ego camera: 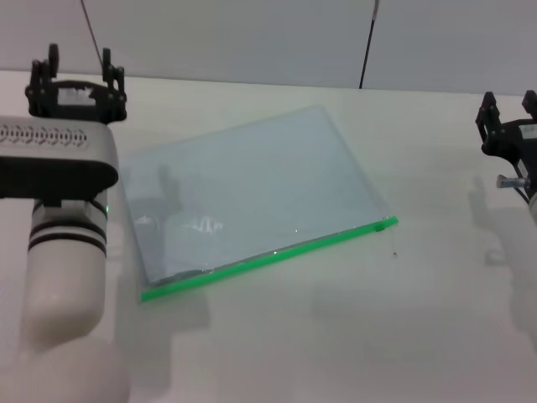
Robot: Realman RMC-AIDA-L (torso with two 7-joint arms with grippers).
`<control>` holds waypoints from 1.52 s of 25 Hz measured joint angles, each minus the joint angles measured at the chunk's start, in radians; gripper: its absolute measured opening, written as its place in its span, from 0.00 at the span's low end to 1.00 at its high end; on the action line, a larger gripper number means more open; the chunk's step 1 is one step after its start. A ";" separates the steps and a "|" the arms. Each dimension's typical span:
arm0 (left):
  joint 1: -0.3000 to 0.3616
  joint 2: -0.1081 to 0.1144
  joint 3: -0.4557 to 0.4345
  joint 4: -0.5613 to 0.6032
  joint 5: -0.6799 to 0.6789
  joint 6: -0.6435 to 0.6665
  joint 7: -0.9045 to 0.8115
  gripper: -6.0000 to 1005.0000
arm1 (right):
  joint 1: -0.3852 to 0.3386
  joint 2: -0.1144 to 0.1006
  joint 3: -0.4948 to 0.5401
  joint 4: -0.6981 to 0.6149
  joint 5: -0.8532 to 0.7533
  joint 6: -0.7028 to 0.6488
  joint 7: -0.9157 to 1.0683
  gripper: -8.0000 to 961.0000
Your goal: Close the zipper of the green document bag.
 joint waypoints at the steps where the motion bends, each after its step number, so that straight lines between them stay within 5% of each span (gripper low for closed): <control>1: 0.004 -0.001 0.003 0.001 0.001 0.001 -0.001 0.61 | 0.000 0.000 0.000 0.000 0.000 0.000 0.000 0.57; 9: 0.062 0.003 0.013 0.055 -0.026 0.002 0.000 0.61 | 0.004 0.000 0.009 0.027 0.004 -0.002 0.002 0.57; 38: 0.053 0.005 0.023 0.042 -0.071 0.028 0.084 0.61 | 0.056 0.001 0.019 0.114 0.035 -0.010 0.019 0.57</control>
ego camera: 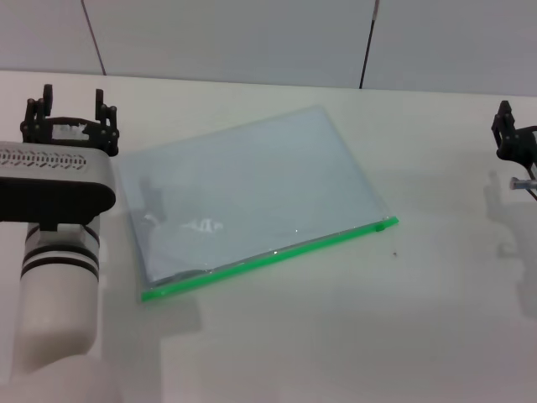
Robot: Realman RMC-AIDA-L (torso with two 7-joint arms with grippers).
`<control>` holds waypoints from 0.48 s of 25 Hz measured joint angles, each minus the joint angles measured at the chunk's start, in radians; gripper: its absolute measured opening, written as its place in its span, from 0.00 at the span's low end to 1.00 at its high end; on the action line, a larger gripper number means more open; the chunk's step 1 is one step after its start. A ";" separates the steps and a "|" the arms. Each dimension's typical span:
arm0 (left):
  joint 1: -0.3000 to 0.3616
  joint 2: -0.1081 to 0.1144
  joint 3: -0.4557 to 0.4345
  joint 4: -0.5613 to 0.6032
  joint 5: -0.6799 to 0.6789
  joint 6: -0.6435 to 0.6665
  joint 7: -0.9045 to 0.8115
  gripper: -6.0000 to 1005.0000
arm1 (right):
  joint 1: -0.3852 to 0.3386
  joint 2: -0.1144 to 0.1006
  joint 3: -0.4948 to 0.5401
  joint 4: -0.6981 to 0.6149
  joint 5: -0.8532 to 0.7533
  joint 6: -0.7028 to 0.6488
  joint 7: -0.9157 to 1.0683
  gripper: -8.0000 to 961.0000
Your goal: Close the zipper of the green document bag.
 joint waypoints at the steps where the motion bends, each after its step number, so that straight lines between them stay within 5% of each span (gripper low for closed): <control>1: -0.001 -0.001 0.000 0.000 0.000 0.000 0.003 0.61 | 0.001 0.000 0.000 0.000 0.000 0.000 0.000 0.57; 12: -0.003 -0.007 0.000 0.000 0.006 0.014 0.019 0.61 | 0.017 0.001 -0.003 0.015 0.000 0.000 0.000 0.57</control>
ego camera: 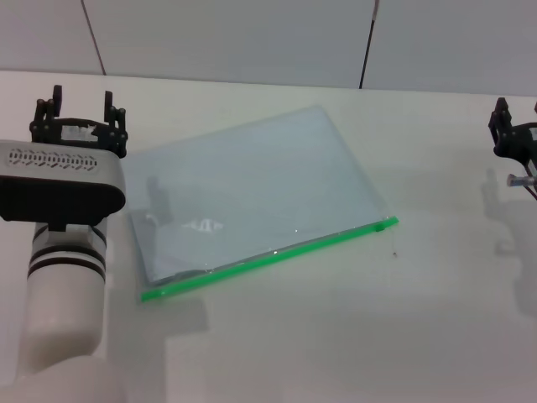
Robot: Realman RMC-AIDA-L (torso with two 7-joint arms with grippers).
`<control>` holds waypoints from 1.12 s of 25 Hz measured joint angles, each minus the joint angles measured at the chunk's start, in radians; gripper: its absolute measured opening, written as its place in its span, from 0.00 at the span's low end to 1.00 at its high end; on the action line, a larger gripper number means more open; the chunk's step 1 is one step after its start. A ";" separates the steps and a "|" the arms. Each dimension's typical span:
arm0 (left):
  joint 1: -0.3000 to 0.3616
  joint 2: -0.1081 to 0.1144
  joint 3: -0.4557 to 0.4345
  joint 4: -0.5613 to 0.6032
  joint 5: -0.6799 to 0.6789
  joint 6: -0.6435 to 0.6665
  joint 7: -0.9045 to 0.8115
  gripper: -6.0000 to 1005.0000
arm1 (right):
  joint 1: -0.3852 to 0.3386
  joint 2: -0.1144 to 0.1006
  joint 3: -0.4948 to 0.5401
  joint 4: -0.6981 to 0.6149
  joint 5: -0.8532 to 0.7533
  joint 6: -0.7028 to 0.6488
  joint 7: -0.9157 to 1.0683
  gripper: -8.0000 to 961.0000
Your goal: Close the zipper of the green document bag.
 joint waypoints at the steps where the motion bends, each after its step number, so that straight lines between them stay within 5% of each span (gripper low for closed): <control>1: 0.000 -0.001 0.000 0.000 0.000 0.001 0.000 0.61 | 0.000 0.000 0.000 0.000 0.000 0.000 0.000 0.57; 28: -0.014 -0.003 0.011 -0.008 0.001 0.012 0.000 0.61 | 0.006 0.001 -0.007 0.007 0.000 0.000 0.000 0.57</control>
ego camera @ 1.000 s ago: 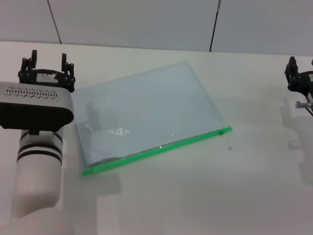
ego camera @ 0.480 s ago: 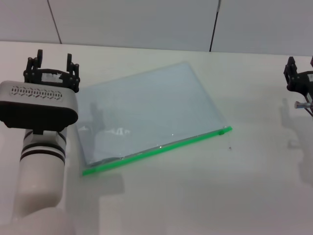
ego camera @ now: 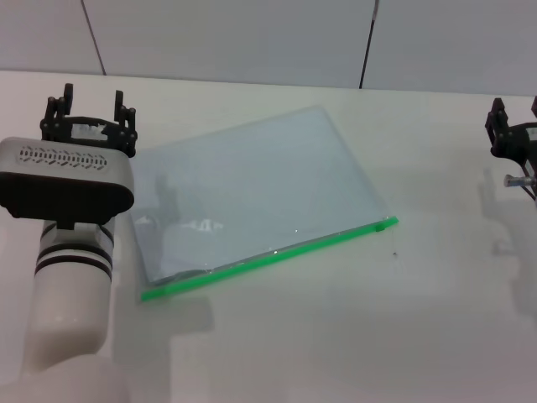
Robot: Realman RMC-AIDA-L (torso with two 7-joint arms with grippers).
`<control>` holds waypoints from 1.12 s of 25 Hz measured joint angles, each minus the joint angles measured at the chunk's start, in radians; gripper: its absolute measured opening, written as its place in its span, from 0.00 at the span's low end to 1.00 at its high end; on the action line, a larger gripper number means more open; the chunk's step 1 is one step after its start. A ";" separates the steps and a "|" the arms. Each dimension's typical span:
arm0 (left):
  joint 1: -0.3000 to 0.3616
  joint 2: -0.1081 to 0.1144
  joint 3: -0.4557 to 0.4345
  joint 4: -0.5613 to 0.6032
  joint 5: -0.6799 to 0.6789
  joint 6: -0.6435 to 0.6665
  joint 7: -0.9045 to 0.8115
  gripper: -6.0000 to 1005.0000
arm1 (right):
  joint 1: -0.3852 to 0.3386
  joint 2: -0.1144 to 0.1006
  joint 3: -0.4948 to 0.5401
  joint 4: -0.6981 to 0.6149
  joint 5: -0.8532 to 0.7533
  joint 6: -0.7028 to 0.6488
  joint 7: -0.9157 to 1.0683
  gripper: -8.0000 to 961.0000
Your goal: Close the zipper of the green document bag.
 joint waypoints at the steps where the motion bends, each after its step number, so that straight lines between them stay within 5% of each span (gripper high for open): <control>1: 0.000 0.000 0.000 0.000 0.000 0.000 0.000 0.61 | 0.000 0.000 0.000 0.000 0.000 0.000 0.000 0.57; 28: 0.000 -0.001 0.000 -0.002 0.001 -0.005 0.000 0.61 | 0.000 0.001 0.000 0.000 0.000 0.000 0.000 0.57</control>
